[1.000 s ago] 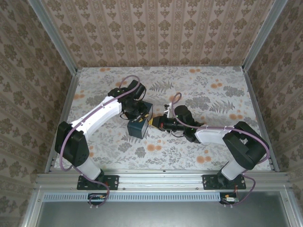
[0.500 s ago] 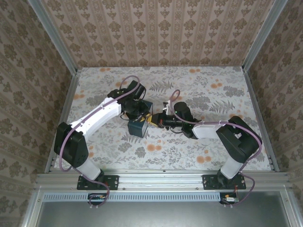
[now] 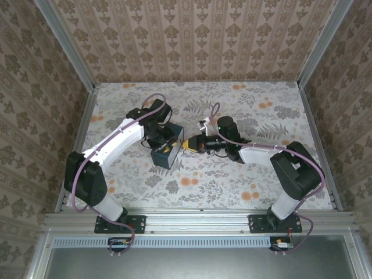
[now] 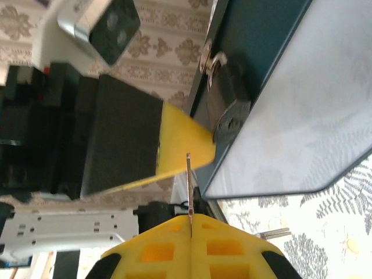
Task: Unlock a padlock with a key
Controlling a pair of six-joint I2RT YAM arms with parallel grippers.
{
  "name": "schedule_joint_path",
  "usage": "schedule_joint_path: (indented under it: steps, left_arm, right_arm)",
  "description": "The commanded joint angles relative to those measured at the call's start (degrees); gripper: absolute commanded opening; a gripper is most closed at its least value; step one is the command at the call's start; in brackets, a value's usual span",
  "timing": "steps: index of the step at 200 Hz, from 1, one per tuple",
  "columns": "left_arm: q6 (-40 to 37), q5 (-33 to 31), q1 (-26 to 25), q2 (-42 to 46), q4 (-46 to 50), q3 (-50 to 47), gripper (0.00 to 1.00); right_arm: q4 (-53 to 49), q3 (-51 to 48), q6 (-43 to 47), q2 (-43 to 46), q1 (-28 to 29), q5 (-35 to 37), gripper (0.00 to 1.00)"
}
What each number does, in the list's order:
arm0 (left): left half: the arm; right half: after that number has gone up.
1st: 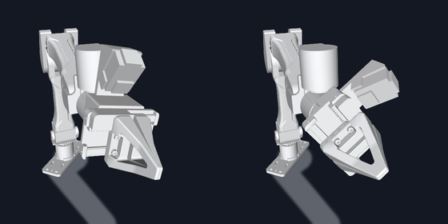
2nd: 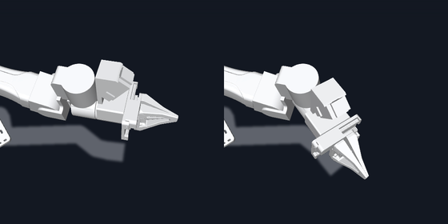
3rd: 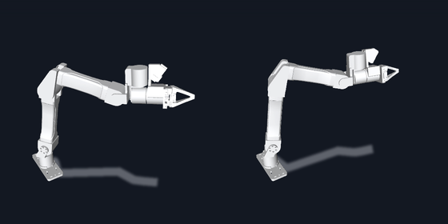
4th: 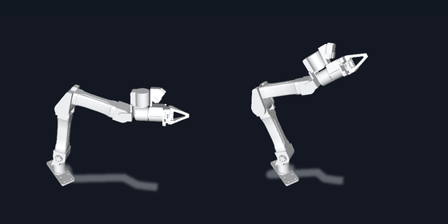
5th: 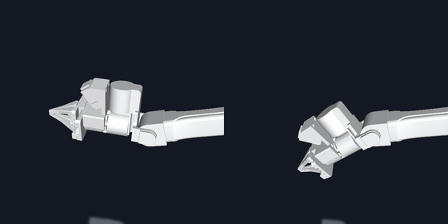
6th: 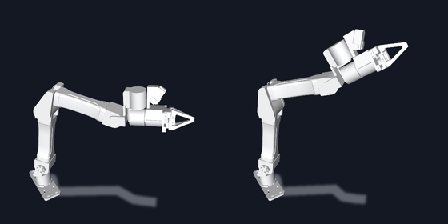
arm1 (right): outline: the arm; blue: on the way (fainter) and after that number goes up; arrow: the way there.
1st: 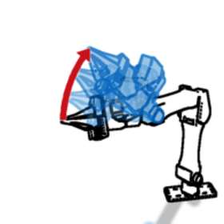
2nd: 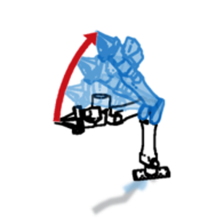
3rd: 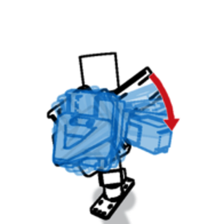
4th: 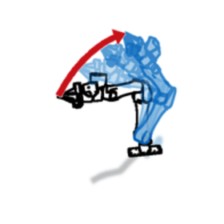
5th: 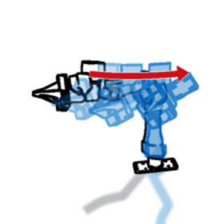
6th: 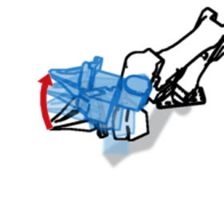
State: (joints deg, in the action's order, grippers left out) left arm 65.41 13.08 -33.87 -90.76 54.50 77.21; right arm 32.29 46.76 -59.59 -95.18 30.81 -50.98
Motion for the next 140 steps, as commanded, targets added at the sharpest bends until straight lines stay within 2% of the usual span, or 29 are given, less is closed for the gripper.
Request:
schedule_joint_path:
  steps: [1, 13, 26, 49, 69, 87, 126, 129, 140]
  left_arm:
    - [-8.85, 0.22, 1.37, 0.39, 2.21, 3.68, 0.29]
    - [-12.75, 1.66, 2.45, 0.15, 2.19, 5.23, 0.30]
    - [-15.98, 6.12, 4.46, 0.58, 0.15, 4.89, 0.29]
    - [-21.16, 19.54, 5.87, -0.06, -5.65, 3.67, 0.27]
    - [-23.95, 26.01, 6.35, -0.33, -7.12, 3.31, 0.27]
    - [-23.55, 30.82, 7.43, 1.87, -13.35, -0.26, 0.28]
    - [-26.29, 36.32, 7.42, 3.34, -15.43, -3.53, 0.28]
    - [-26.15, 36.36, 8.92, 3.58, -15.58, -3.80, 0.28]
    - [-26.02, 37.04, 9.62, 4.19, -16.67, -4.79, 0.28]
  right_arm:
    - [-10.64, 3.04, 9.54, 4.05, 0.11, -6.49, 0.00]
    - [-16.10, 4.17, 13.48, 5.37, 0.04, -6.87, 0.00]
    - [-19.40, 4.60, 16.20, 6.46, 0.04, -7.08, 0.00]
    - [-19.07, 5.65, 16.92, 5.56, 0.04, -9.14, 0.00]
    - [-18.45, 6.82, 16.50, 4.11, -0.55, -10.51, 0.00]
    - [-18.53, 7.23, 16.44, 4.03, -0.88, -11.22, 0.00]
    - [-19.07, 8.18, 15.65, 3.11, -1.45, -12.01, 0.00]
    - [-19.18, 8.17, 15.65, 3.02, -1.52, -12.08, 0.00]
    - [-18.03, 7.82, 14.86, 2.89, -1.84, -12.21, 0.00]
